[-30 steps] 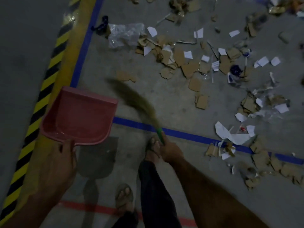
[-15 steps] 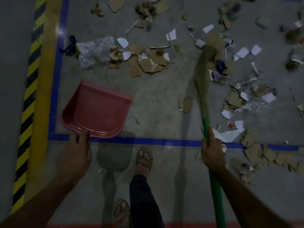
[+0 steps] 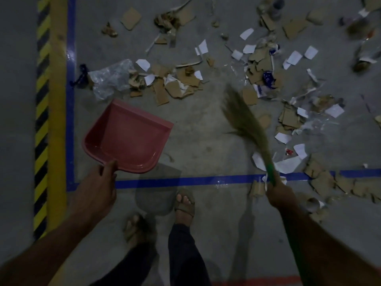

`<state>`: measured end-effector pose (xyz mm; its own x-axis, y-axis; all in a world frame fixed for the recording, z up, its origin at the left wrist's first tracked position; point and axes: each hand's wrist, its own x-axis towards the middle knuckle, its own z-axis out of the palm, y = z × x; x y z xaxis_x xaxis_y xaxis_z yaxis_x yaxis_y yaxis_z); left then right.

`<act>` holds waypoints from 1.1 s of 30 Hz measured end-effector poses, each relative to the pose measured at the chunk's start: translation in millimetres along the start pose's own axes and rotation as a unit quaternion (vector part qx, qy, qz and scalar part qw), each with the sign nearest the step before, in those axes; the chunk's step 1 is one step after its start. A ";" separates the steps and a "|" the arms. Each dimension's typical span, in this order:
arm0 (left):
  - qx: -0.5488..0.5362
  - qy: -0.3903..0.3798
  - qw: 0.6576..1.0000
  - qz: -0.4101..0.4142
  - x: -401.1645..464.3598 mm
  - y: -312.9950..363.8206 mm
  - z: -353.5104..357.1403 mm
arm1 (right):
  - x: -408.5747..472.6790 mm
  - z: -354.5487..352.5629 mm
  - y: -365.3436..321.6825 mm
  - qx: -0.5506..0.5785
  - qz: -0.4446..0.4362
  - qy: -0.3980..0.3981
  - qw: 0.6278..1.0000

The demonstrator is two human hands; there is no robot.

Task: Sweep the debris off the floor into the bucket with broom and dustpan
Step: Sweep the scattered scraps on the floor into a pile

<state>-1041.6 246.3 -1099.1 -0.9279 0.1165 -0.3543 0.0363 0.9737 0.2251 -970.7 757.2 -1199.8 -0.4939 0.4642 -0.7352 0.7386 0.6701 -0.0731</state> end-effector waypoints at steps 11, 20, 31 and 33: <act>-0.021 0.009 0.998 -0.057 1.1 -59.2 -25.5 | -104.5 38.7 -117.6 0.101 -0.203 0.035 0.973; 0.035 -0.008 0.983 -0.181 4.4 -199.2 -44.4 | -97.6 149.5 -369.6 -0.121 -0.393 -0.069 0.909; 0.008 -0.018 0.988 -0.154 71.2 -280.0 -34.5 | -19.3 214.4 -426.0 0.003 -0.190 -0.080 0.979; -0.001 -0.015 0.992 -0.122 88.6 -277.2 -34.2 | -3.7 198.2 -393.6 0.025 -0.121 -0.044 0.991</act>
<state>-1146.5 -20.0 -1161.8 -0.8971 -0.1176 -0.4260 -0.1894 0.9733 0.1301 -1168.6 377.0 -1301.9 -0.6196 0.2390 -0.7476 0.6260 0.7250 -0.2871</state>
